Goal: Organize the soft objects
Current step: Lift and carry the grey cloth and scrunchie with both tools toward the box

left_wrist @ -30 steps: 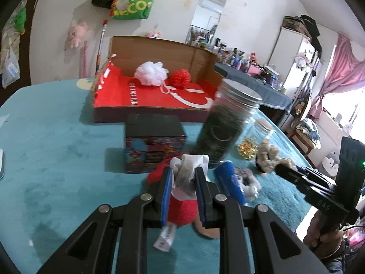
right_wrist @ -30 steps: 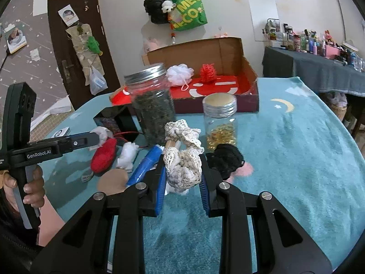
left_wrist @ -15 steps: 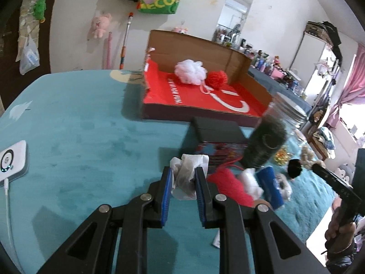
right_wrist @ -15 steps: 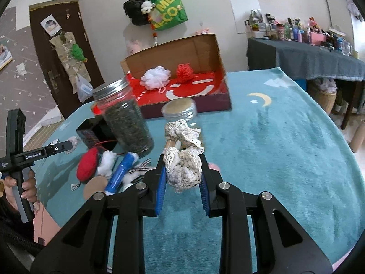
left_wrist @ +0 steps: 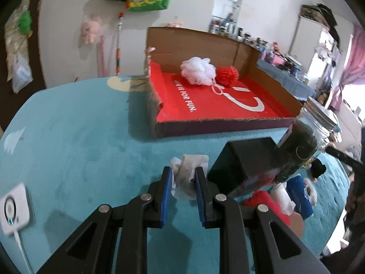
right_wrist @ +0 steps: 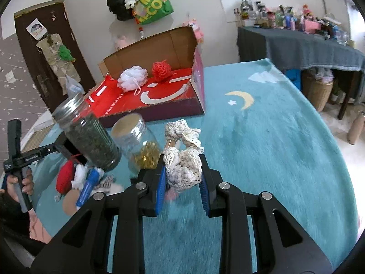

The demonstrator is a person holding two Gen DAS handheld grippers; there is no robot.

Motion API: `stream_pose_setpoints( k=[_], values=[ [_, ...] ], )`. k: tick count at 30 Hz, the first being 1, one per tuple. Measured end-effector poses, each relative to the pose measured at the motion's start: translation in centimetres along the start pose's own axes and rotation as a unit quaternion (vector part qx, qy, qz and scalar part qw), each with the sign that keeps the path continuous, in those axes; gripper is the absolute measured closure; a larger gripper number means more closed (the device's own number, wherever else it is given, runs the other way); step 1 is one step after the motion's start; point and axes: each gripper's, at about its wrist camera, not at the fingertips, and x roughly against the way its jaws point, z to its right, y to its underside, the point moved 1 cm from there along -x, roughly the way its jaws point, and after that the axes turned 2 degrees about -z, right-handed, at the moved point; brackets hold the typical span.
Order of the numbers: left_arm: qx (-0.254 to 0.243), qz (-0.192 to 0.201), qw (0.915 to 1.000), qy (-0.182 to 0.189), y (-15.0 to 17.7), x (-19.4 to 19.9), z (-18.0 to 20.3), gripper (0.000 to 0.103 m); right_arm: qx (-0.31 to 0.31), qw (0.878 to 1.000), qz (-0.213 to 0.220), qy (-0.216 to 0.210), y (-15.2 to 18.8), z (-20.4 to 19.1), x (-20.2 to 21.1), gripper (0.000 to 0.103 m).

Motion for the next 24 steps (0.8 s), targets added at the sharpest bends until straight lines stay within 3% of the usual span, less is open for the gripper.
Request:
stream_pose_setpoints(
  k=[6, 15, 24],
  values=[
    [-0.036, 0.005, 0.9988, 0.032, -2.0, -0.7, 0.3, 0.082, 0.011, 0.999, -0.018, -0.038, -2.5, 0.5, -2.2, 0.079],
    [-0.048, -0.002, 0.9965, 0.068, -4.5, -1.9, 0.1, 0.082, 0.047, 0.995, -0.031, -0.079, -5.3, -0.6, -4.3, 0.079],
    [-0.066, 0.008, 0.9942, 0.085, -7.4, -1.7, 1.6, 0.082, 0.048, 0.992, -0.036, -0.115, -7.8, -0.6, -5.7, 0.079]
  ],
)
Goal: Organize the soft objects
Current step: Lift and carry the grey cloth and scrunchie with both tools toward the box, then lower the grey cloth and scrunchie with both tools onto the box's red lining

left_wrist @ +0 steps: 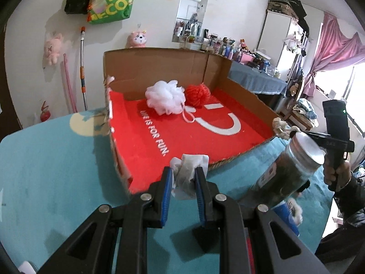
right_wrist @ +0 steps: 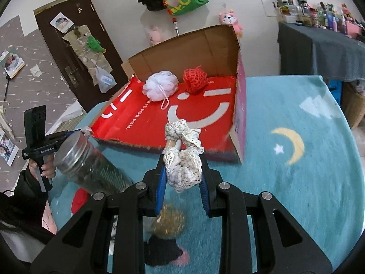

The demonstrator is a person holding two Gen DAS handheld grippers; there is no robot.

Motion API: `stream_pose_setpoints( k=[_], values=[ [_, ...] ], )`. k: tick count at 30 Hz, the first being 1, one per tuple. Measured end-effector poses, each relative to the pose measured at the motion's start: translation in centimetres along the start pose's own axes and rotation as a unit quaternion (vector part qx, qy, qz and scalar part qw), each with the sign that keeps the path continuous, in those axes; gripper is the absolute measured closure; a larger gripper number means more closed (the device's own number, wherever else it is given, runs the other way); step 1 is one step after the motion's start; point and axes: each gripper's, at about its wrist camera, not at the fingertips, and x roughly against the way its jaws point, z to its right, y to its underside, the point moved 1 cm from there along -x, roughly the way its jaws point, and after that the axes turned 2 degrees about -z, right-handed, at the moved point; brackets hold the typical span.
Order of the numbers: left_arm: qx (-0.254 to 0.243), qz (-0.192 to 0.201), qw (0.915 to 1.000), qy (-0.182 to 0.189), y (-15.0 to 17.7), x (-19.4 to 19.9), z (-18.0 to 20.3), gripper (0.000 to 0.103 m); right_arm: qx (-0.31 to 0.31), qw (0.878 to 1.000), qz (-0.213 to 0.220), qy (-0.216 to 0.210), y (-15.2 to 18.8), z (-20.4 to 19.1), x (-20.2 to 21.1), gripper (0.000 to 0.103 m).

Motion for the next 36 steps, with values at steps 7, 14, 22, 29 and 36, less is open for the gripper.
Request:
stream_pose_setpoints(
  k=[7, 14, 22, 29, 36],
  values=[
    [0.007, -0.026, 0.9996, -0.012, -3.9, -2.3, 0.7, 0.082, 0.025, 1.000, 0.006, 0.004, -4.3, -1.2, -1.3, 0.079],
    [0.012, -0.082, 0.9949, -0.059, -8.0, -6.4, 0.6, 0.082, 0.055, 0.996, -0.022, 0.072, -9.5, -2.5, -5.3, 0.079],
    [0.004, -0.142, 0.9817, -0.127, -10.4, -11.7, -0.6, 0.082, 0.066, 0.976, -0.113, 0.175, -13.0, -2.0, -12.3, 0.079],
    [0.014, -0.175, 0.9701, -0.168, -11.1, -14.8, -2.1, 0.082, 0.065, 0.955, -0.178, 0.226, -14.1, -0.9, -17.2, 0.079],
    [0.019, -0.194, 0.9646, -0.178, -10.6, -16.4, -2.5, 0.081, 0.061, 0.946, -0.199, 0.249, -13.9, 0.4, -19.2, 0.079]
  ],
)
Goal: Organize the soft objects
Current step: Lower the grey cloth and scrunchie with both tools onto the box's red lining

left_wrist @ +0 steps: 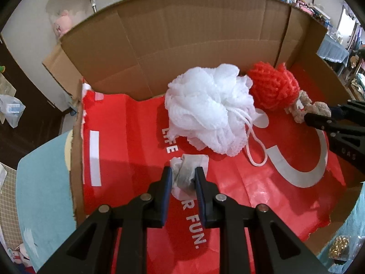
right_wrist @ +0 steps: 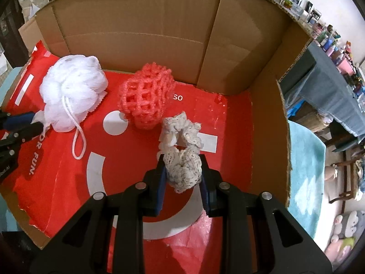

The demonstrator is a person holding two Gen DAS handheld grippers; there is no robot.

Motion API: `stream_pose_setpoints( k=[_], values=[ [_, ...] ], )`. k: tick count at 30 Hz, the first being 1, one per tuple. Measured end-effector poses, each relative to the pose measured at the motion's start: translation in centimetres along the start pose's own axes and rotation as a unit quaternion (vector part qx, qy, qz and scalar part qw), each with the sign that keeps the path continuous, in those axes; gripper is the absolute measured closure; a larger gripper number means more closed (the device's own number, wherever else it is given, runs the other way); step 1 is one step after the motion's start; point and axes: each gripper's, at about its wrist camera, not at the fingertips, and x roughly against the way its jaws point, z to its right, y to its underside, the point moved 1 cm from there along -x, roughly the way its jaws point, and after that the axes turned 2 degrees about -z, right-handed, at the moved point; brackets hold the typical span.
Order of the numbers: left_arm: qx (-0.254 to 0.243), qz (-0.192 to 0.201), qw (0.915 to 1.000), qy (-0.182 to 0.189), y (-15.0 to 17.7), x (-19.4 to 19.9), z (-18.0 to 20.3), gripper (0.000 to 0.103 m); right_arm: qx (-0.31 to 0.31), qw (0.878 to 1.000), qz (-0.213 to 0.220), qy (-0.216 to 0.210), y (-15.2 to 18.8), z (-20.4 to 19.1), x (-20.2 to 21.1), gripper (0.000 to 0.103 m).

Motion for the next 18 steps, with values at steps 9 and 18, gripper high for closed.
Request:
stream_pose_setpoints(
  k=[9, 18],
  values=[
    [-0.002, -0.002, 1.0000, -0.007, -0.2, 0.0, 0.2, 0.080, 0.003, 1.000, -0.003, -0.004, 0.1, 0.1, -0.4, 0.078],
    [-0.003, 0.000, 1.0000, 0.000, 0.1, -0.3, 0.1, 0.077, 0.007, 1.000, -0.005, -0.002, 0.0, -0.6, -0.5, 0.078]
  ],
)
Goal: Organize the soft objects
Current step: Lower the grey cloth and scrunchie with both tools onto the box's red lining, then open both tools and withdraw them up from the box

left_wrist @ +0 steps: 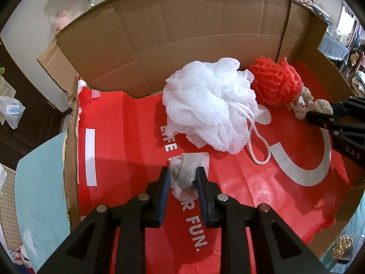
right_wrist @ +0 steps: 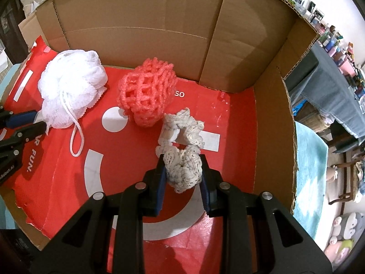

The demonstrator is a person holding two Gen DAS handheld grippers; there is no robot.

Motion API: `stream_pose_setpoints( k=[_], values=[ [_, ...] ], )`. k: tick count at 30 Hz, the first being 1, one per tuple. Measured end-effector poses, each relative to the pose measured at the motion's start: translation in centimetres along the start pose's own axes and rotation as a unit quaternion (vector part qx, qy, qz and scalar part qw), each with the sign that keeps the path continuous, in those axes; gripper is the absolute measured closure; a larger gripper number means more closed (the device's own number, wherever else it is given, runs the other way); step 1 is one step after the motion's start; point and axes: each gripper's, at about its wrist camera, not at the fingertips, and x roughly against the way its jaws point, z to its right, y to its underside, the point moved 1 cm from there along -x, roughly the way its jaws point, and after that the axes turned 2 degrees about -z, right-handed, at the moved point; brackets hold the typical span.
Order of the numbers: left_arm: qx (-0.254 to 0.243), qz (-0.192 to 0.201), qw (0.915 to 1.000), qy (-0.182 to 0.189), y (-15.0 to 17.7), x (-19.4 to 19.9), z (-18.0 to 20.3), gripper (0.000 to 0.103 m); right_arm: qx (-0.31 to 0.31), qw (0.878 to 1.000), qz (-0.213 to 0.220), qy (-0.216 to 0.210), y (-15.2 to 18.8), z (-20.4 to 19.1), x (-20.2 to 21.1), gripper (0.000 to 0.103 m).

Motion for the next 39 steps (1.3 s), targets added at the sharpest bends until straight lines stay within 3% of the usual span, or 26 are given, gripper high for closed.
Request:
stream_pose_setpoints(
  k=[3, 13, 20, 21, 22, 23, 33, 39],
  values=[
    [0.001, 0.001, 1.0000, 0.005, 0.3, -0.3, -0.2, 0.076, 0.000, 1.000, -0.002, -0.001, 0.0, 0.0, -0.1, 0.078],
    [-0.001, 0.010, 0.9999, 0.013, 0.7, 0.7, -0.3, 0.059, 0.006, 1.000, -0.006, -0.004, 0.2, -0.3, -0.1, 0.076],
    [0.001, 0.026, 0.9996, 0.014, 1.1, 2.1, 0.2, 0.041, 0.010, 1.000, -0.008, -0.008, 0.4, -0.4, 0.3, 0.074],
    [0.001, 0.030, 0.9994, 0.015, 1.1, 2.5, 0.3, 0.039, 0.009, 1.000, -0.006, -0.006, 0.5, -0.4, 0.5, 0.068],
    [0.002, 0.034, 0.9993, 0.016, 1.2, 2.9, 0.5, 0.036, 0.009, 1.000, -0.006, -0.006, 0.4, -0.3, 0.6, 0.048],
    [0.002, 0.039, 0.9991, 0.017, 1.3, 3.3, 0.6, 0.033, 0.009, 1.000, -0.001, -0.012, 0.4, -0.4, 0.8, 0.043],
    [0.018, 0.107, 0.9937, 0.028, 2.8, 8.7, 0.5, 0.015, 0.007, 0.999, 0.045, -0.006, 0.9, -1.1, 5.8, 0.042],
    [0.038, 0.170, 0.9835, 0.048, 4.8, 14.0, 0.4, 0.006, -0.005, 0.995, 0.101, -0.019, 2.7, -0.8, 11.4, 0.030]
  ],
)
